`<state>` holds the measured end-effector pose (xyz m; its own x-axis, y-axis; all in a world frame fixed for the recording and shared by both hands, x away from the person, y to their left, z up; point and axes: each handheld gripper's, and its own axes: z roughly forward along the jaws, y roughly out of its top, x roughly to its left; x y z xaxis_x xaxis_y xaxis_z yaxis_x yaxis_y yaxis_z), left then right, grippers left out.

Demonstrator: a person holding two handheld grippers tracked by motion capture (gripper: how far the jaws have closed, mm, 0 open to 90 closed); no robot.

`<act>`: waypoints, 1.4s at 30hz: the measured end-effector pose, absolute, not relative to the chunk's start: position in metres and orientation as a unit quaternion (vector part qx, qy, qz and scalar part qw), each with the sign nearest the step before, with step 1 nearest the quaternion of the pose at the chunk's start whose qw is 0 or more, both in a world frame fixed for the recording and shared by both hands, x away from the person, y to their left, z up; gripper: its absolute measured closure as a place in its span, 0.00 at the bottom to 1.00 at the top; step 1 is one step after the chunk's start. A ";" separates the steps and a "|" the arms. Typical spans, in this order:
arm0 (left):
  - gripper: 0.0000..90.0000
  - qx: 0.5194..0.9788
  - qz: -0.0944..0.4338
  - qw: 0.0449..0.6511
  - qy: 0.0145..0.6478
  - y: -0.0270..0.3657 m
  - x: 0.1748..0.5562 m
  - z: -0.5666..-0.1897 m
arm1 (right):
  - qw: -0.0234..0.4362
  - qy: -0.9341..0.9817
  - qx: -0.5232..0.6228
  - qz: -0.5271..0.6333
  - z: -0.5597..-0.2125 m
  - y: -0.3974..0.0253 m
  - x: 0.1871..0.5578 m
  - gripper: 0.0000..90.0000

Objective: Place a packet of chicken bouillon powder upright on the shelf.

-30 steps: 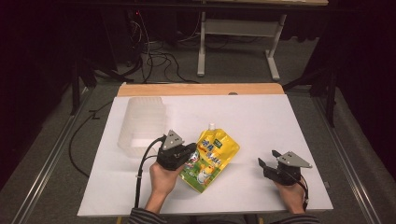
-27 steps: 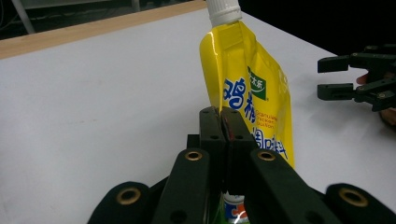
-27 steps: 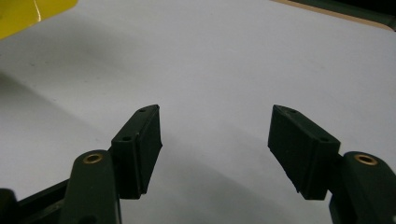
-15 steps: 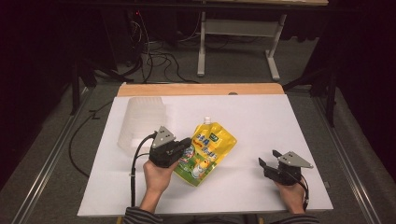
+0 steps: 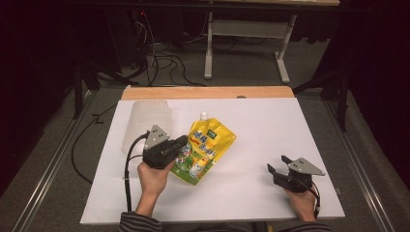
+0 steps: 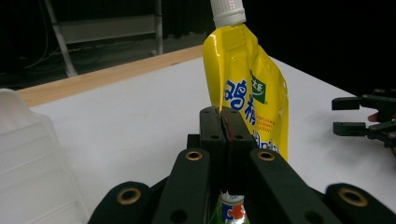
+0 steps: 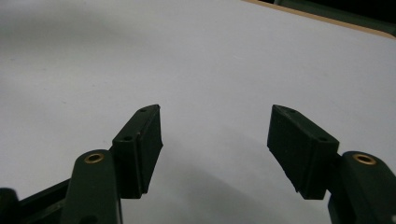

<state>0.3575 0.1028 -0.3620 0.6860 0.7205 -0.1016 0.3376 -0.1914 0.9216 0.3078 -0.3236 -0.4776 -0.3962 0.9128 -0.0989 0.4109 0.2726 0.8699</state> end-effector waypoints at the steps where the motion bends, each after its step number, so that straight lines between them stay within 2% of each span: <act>1: 0.99 0.750 0.184 0.529 0.353 0.105 0.358 -0.360 | 0.313 0.733 0.451 0.402 -0.478 -0.324 0.308 0.40; 16: 0.99 0.733 0.215 0.528 0.371 0.126 0.374 -0.348 | 0.312 0.729 0.456 0.404 -0.478 -0.325 0.308 0.40; 24: 0.99 0.721 0.255 0.517 0.384 0.138 0.383 -0.342 | 0.312 0.729 0.456 0.405 -0.478 -0.325 0.308 0.40; 34: 0.99 0.678 0.291 0.531 0.417 0.163 0.392 -0.336 | 0.313 0.726 0.455 0.409 -0.477 -0.326 0.308 0.40; 42: 0.99 0.668 0.298 0.520 0.441 0.174 0.405 -0.340 | 0.313 0.726 0.457 0.408 -0.477 -0.326 0.307 0.40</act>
